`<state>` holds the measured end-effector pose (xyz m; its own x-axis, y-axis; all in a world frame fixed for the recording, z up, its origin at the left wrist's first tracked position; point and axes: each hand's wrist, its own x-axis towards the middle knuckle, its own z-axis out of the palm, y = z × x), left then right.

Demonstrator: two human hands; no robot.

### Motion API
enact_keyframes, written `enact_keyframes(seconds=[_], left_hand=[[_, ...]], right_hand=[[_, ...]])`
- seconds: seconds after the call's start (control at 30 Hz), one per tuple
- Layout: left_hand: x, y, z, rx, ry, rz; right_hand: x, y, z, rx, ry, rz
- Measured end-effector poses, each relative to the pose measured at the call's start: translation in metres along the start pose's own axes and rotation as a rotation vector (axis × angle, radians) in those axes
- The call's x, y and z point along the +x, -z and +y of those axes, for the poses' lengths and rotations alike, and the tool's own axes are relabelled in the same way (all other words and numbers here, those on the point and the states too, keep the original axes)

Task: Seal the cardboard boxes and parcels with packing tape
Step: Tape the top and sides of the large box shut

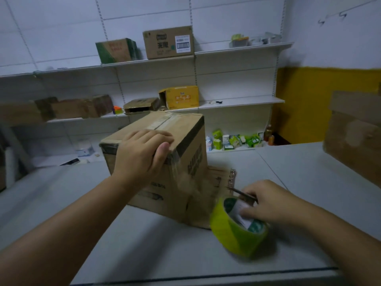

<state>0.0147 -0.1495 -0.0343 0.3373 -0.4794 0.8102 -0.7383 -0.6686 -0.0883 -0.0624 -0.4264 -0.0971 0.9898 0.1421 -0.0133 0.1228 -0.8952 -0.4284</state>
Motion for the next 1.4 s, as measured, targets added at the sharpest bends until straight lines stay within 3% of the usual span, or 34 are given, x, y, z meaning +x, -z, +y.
enact_keyframes(seconds=[0.13, 0.27, 0.33, 0.4, 0.43, 0.5, 0.57, 0.67, 0.8, 0.9, 1.03, 1.1, 1.23, 1.33, 1.4], left_hand=[[-0.005, -0.004, -0.017, -0.043, -0.007, 0.054], [-0.005, -0.006, -0.013, -0.092, 0.138, 0.059], [-0.020, -0.002, 0.003, -0.244, 0.353, 0.228], [-0.040, 0.005, 0.046, -0.588, 0.705, 0.441], [-0.049, 0.007, 0.072, -0.776, 0.891, 0.432], [-0.064, -0.002, 0.114, -1.073, 1.179, 0.177], [-0.070, -0.015, 0.132, -1.243, 1.319, -0.158], [-0.066, -0.026, 0.137, -1.402, 1.348, -0.434], [-0.066, -0.034, 0.138, -1.513, 1.389, -0.445], [-0.068, -0.035, 0.138, -1.458, 1.367, -0.427], [-0.064, -0.033, 0.137, -1.336, 1.328, -0.386], [-0.065, -0.034, 0.136, -1.299, 1.338, -0.393], [-0.068, -0.035, 0.142, -1.274, 1.465, -0.379], [-0.069, -0.034, 0.149, -1.199, 1.457, -0.403], [-0.069, -0.032, 0.151, -1.270, 1.455, -0.437]], right_hand=[[-0.034, -0.001, 0.006, 0.104, -0.024, -0.081], [-0.052, -0.007, -0.008, 0.110, -0.020, 0.022], [-0.055, -0.013, -0.010, 0.181, -0.034, 0.071], [-0.055, -0.018, -0.008, 0.210, -0.049, 0.091], [-0.054, -0.021, -0.007, 0.224, -0.051, 0.107], [-0.054, -0.025, -0.004, 0.282, -0.052, 0.145], [-0.054, -0.027, -0.005, 0.315, -0.044, 0.152], [-0.054, -0.028, -0.004, 0.355, -0.065, 0.133], [-0.052, -0.026, -0.006, 0.380, -0.156, 0.293], [-0.039, -0.008, -0.028, 0.539, -0.078, 0.468], [-0.017, 0.000, -0.066, 0.593, 0.011, 0.321], [-0.013, -0.002, -0.075, 0.640, -0.038, 0.317], [-0.026, 0.005, -0.087, 1.119, -0.225, 0.242], [-0.041, 0.013, -0.092, 1.154, -0.264, 0.097], [-0.049, 0.016, -0.097, 1.168, -0.301, 0.010]])
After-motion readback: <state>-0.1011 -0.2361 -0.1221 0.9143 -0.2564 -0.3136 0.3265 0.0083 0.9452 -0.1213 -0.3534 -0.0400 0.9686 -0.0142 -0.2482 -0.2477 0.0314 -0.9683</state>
